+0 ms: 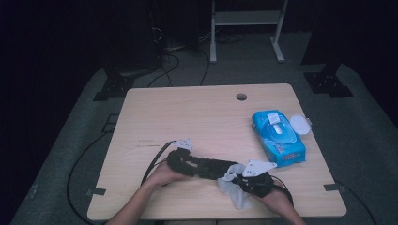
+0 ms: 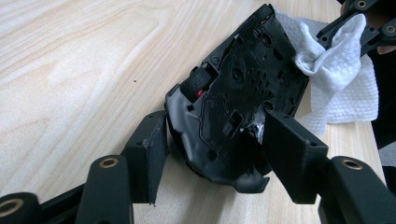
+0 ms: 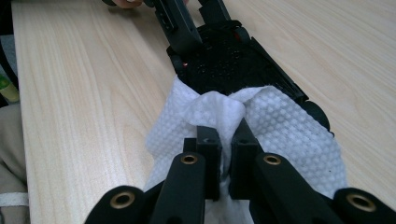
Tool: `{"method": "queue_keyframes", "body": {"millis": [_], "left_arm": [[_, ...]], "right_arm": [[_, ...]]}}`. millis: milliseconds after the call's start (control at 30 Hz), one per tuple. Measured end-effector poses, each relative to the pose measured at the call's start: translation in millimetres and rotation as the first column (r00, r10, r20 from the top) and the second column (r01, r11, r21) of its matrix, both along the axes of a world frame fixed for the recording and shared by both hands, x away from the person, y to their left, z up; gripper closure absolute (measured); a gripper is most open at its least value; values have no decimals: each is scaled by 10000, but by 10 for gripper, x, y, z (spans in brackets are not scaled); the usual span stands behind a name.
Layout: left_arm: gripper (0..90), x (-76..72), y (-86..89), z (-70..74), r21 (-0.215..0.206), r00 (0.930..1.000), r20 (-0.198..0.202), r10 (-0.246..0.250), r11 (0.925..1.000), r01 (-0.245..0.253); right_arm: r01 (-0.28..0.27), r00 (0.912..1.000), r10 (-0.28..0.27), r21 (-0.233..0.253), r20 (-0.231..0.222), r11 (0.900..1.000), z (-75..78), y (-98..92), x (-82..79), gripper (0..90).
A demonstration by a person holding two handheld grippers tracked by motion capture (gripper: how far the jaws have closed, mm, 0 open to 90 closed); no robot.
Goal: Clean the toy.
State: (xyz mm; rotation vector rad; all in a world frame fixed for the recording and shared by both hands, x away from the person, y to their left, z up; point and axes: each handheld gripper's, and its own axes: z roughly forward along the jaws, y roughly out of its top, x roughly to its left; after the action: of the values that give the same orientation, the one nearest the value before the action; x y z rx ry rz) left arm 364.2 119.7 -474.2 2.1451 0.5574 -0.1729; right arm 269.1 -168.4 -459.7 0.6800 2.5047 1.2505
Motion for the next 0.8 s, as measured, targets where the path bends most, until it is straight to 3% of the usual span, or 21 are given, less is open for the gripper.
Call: {"method": "queue_keyframes", "body": {"millis": [100, 200, 367, 533, 667, 800], "left_arm": [[419, -3, -2, 3, 24, 10000, 88, 11, 10000, -11], [454, -24, -3, 26, 51, 9980, 624, 82, 10000, -86], [477, 7, 8, -1, -69, 9999, 136, 62, 10000, -61], [370, 44, -35, -9, -95, 9997, -81, 242, 9997, -243], [318, 107, -92, -4, -224, 9981, -542, 282, 9993, -295], [273, 118, -181, -6, 8, 9972, -735, 121, 9999, -121]], "right_arm": [[-36, 10000, 37, -14, 80, 10000, -5, -2, -17, 854], [-62, 9999, 63, -53, 142, 10000, -5, 1, -27, 855], [36, 9999, -34, -228, 95, 9997, 14, -21, 7, 853], [635, 9972, -638, -94, -392, 9979, 69, -56, 17, 850], [1148, 9910, -1163, -252, -670, 9931, 86, -88, 20, 850], [1094, 9919, -1112, -321, -611, 9935, 81, -94, 35, 851]]}}
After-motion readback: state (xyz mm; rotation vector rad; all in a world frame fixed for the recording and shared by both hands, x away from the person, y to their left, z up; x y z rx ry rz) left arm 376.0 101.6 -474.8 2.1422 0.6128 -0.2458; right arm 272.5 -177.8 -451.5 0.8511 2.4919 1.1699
